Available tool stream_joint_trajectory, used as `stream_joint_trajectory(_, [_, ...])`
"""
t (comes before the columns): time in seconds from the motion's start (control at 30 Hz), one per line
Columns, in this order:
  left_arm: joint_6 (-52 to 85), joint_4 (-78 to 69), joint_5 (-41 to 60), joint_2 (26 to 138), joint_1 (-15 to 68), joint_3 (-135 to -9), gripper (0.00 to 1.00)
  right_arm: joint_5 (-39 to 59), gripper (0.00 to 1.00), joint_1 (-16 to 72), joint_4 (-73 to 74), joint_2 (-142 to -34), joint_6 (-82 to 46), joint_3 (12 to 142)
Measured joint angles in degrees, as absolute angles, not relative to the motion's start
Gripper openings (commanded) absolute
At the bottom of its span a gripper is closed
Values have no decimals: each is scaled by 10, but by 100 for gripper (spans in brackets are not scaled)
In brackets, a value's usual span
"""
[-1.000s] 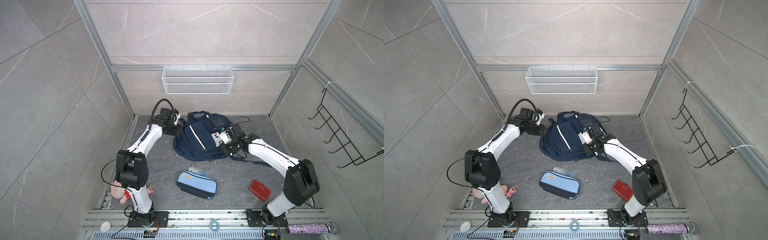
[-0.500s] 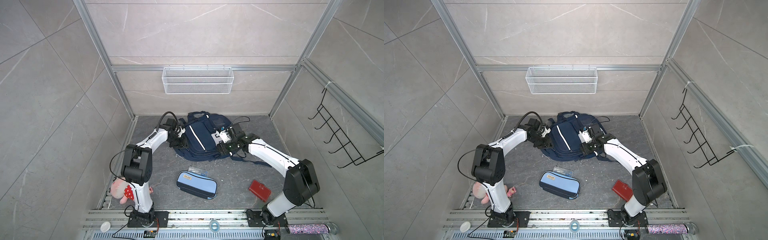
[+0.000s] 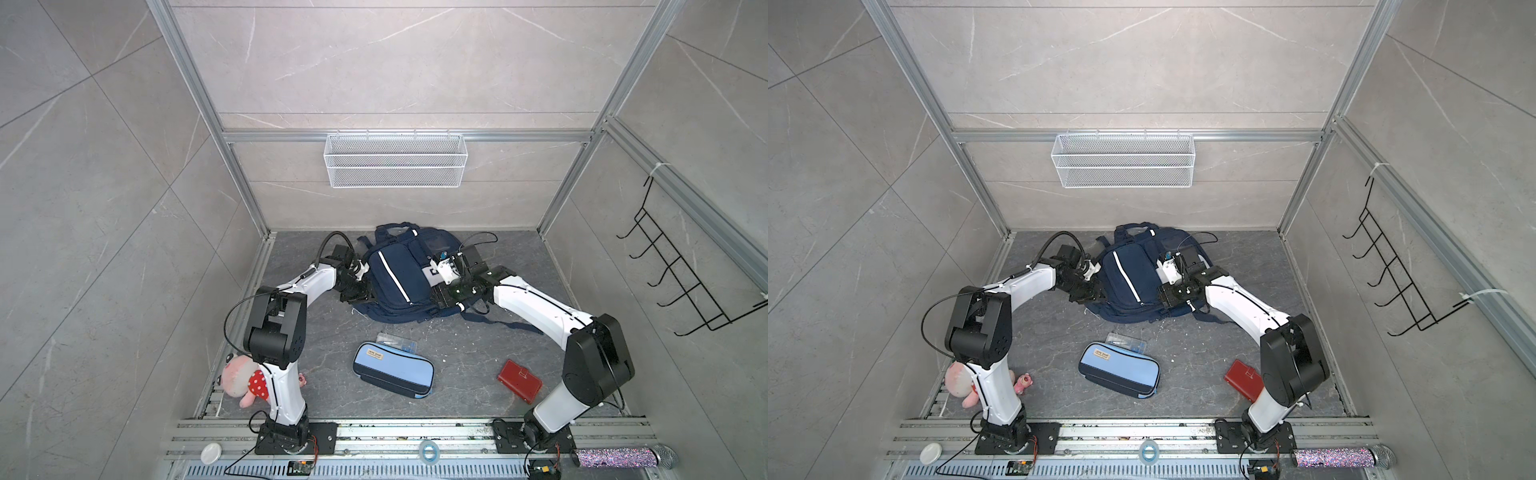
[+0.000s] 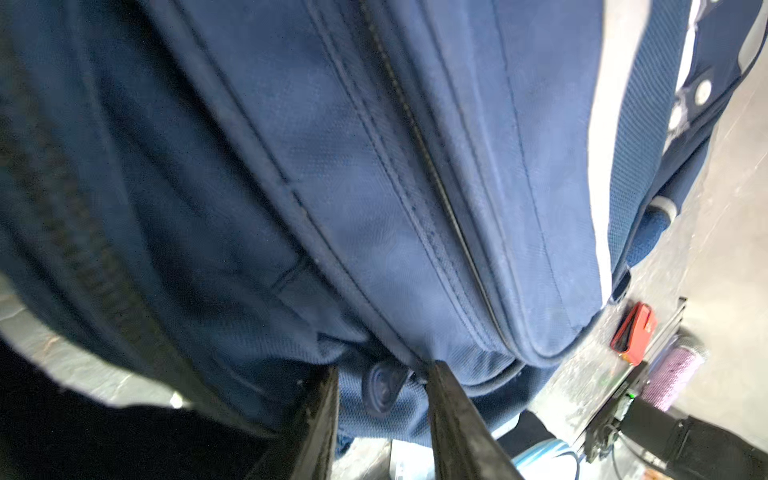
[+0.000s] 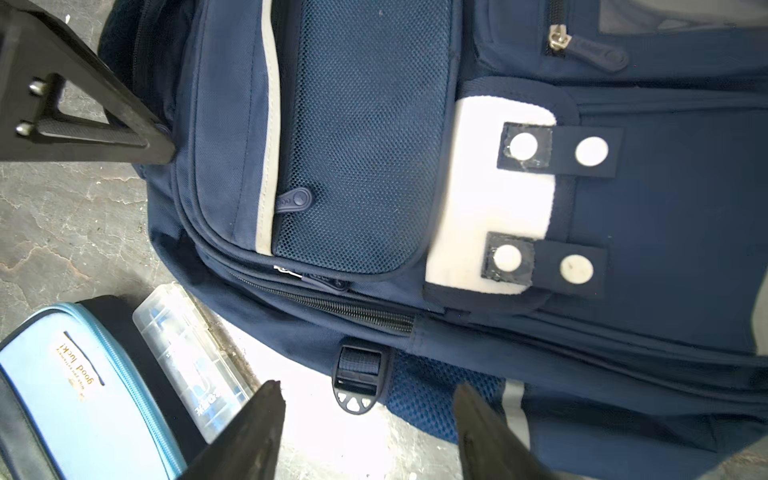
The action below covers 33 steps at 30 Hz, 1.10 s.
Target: Pack the student bag
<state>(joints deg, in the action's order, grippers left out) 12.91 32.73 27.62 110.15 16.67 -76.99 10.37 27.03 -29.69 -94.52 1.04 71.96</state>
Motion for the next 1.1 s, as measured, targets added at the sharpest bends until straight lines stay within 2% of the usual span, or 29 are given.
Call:
stream_joint_trajectory(0.23, [151, 316, 295, 1114, 165, -768, 0, 105, 67, 270, -297, -945, 8, 720])
stream_joint_trajectory(0.47, [151, 309, 300, 1108, 165, -761, 0, 111, 68, 270, -297, -945, 9, 720])
stream_joint_trajectory(0.67, [150, 300, 299, 1011, 166, -704, 0, 134, 72, 290, -312, -957, 29, 749])
stream_joint_trajectory(0.73, [148, 306, 299, 965, 168, -697, 0, 144, 77, 304, -318, -965, 33, 769])
stream_joint_trajectory(0.83, [140, 312, 299, 915, 171, -701, 0, 160, 94, 318, -319, -973, 36, 793])
stream_joint_trajectory(1.0, [132, 350, 300, 886, 173, -727, 0, 180, 95, 329, -319, -986, 41, 827])
stream_joint_trajectory(1.03, [132, 357, 300, 886, 173, -734, 0, 183, 99, 332, -319, -988, 41, 832])
stream_joint_trajectory(1.1, [131, 374, 299, 886, 173, -755, 0, 189, 100, 339, -320, -991, 43, 841])
